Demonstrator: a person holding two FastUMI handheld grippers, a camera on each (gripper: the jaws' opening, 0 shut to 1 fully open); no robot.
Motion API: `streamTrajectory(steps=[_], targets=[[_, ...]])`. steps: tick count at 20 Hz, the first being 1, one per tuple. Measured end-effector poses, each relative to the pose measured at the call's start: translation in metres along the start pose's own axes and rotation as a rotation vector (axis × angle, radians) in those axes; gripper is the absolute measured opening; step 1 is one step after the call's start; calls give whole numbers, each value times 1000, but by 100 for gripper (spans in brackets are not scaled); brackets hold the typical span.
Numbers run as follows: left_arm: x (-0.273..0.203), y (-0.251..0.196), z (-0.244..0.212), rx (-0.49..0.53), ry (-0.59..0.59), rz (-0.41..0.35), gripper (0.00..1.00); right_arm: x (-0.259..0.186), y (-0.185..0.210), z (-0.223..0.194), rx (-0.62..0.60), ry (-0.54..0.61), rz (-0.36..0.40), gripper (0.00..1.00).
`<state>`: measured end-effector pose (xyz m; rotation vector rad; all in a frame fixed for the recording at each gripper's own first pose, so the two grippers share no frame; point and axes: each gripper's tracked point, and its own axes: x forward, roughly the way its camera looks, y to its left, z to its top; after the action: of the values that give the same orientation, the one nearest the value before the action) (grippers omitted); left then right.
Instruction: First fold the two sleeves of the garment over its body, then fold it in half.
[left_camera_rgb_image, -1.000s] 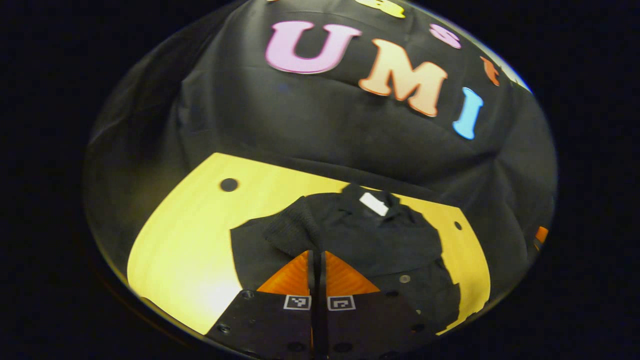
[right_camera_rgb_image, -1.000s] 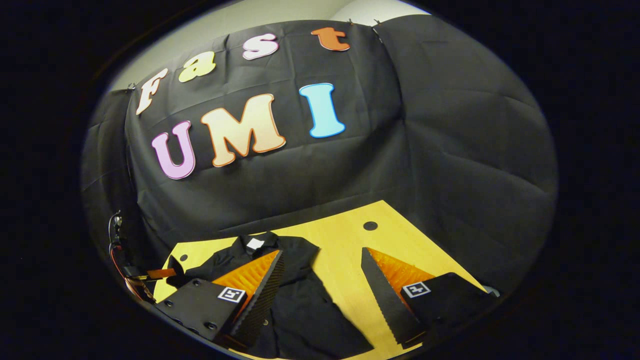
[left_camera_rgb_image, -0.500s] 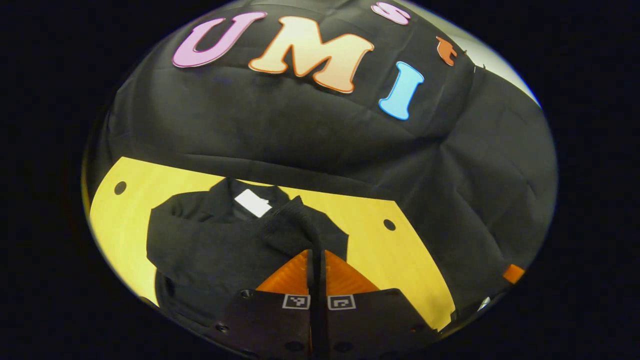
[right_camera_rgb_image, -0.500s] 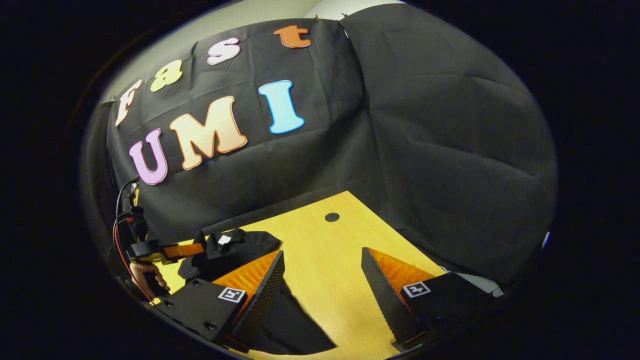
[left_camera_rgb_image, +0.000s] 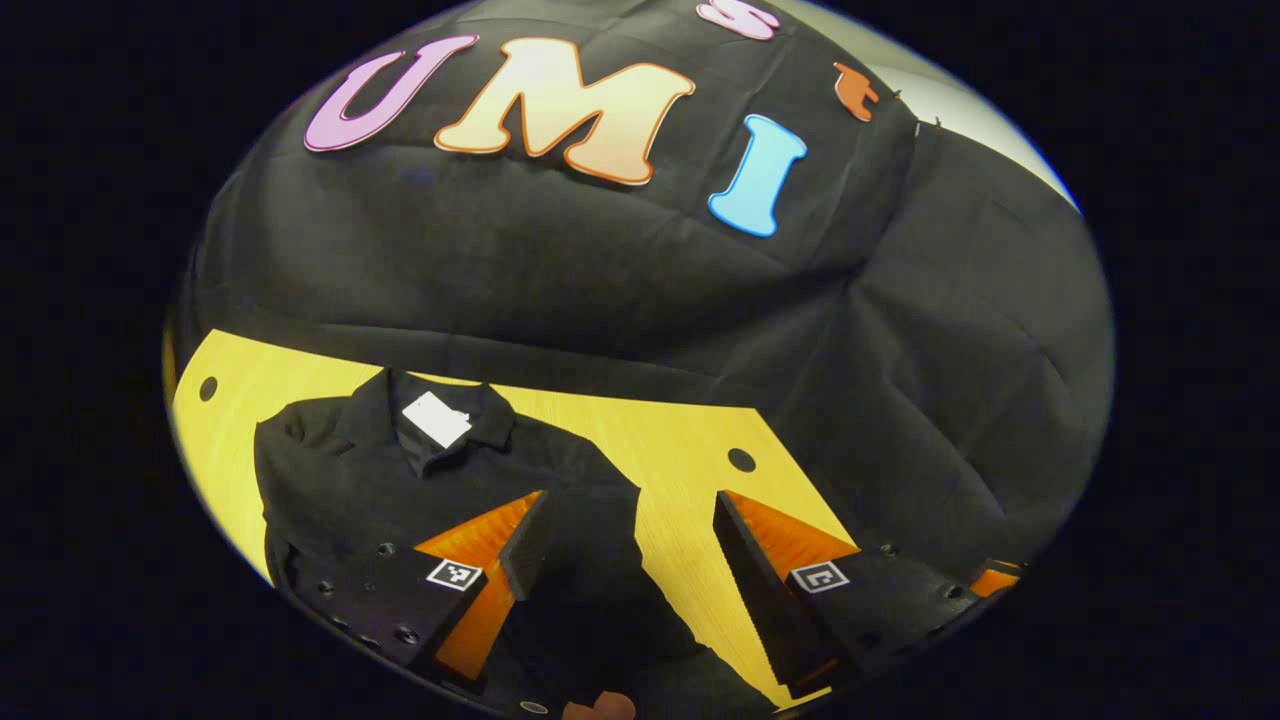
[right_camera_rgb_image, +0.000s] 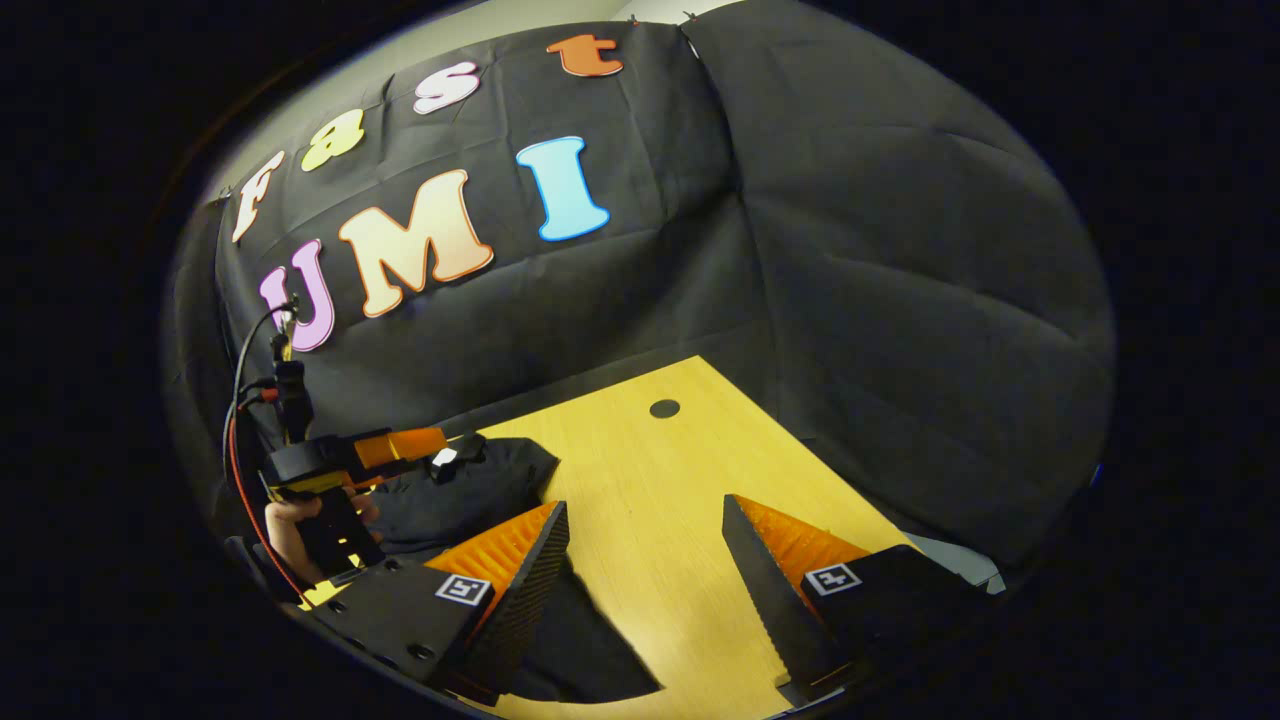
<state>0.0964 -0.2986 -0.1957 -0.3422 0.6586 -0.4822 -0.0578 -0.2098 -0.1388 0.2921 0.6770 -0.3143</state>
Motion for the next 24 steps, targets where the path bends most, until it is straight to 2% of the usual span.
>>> streamTrajectory(steps=[5, 8, 11, 14, 18, 24], targets=[[-61, 40, -10, 103, 3, 56, 96, 15, 17, -50, -47, 120, 15, 98], [-106, 77, -43, 111, 71, 106, 95, 24, 25, -84, -83, 197, 16, 98], [-158, 120, -84, 127, 154, 193, 96, 29, 30, -120, -88, 293, 26, 98], [-205, 163, -134, 90, 266, 275, 95, 33, 29, -152, -80, 384, 9, 98], [-259, 208, -176, 76, 332, 396, 96, 33, 26, -181, -99, 449, -13, 98], [-301, 233, -240, 2, 469, 488, 96, 30, 24, -216, -127, 530, -46, 98]])
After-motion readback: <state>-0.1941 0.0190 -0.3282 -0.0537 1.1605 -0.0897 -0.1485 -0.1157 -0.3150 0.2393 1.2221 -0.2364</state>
